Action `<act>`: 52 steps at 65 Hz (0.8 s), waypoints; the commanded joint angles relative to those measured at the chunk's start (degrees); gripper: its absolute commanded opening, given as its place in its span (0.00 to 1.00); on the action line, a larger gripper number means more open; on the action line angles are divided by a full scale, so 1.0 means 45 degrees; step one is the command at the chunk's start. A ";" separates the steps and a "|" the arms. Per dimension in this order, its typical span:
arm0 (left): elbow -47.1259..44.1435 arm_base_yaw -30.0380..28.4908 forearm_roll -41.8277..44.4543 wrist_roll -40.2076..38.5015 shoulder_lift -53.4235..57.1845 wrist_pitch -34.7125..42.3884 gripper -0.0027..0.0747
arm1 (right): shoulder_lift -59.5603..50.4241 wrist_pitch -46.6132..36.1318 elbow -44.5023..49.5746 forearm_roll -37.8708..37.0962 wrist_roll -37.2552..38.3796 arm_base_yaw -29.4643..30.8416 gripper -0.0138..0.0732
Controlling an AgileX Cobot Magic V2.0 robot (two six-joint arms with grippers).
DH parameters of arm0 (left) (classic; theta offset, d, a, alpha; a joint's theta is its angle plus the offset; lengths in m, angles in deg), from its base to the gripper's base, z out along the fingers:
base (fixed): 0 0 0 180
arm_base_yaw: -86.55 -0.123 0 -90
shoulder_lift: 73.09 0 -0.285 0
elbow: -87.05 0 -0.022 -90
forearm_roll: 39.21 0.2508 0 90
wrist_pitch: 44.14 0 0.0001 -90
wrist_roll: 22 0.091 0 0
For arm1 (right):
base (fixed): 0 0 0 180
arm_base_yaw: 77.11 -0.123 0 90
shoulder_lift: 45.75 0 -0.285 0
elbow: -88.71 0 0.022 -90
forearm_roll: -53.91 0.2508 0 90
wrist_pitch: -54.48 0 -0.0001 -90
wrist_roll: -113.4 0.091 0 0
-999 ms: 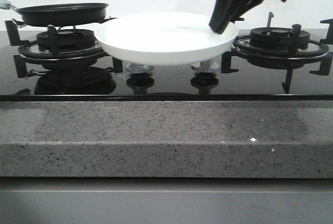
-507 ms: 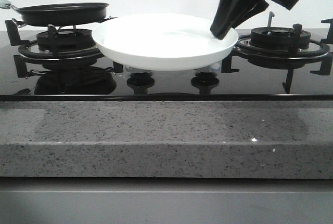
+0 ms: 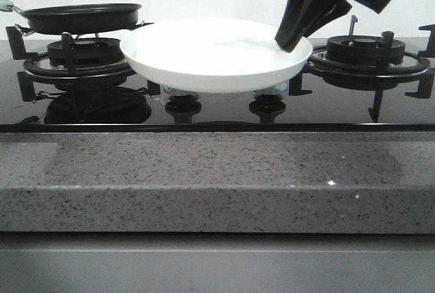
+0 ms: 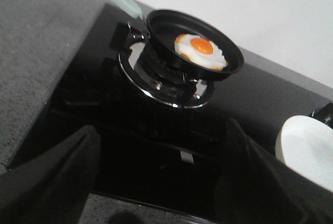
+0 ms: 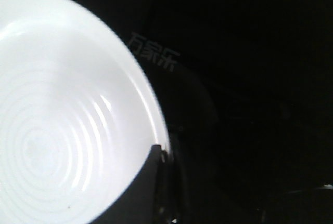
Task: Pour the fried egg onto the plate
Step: 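Grasp the frying pan's light-green handle with the left gripper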
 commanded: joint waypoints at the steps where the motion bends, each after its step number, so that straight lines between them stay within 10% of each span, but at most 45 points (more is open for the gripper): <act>1: 0.1574 0.0098 -0.0545 -0.0105 -0.1428 -0.0143 0.66 | -0.0726 -0.0272 -0.0267 0.0564 -0.0129 0.0029 0.11; 23: 0.5287 -0.1791 -0.0911 0.0033 -0.5778 -0.2102 0.56 | -0.0726 -0.0272 -0.0267 0.0564 -0.0129 0.0029 0.11; 52: 0.8985 -0.5348 -0.8500 0.4974 -1.1312 -0.6732 0.55 | -0.0726 -0.0272 -0.0267 0.0564 -0.0129 0.0029 0.11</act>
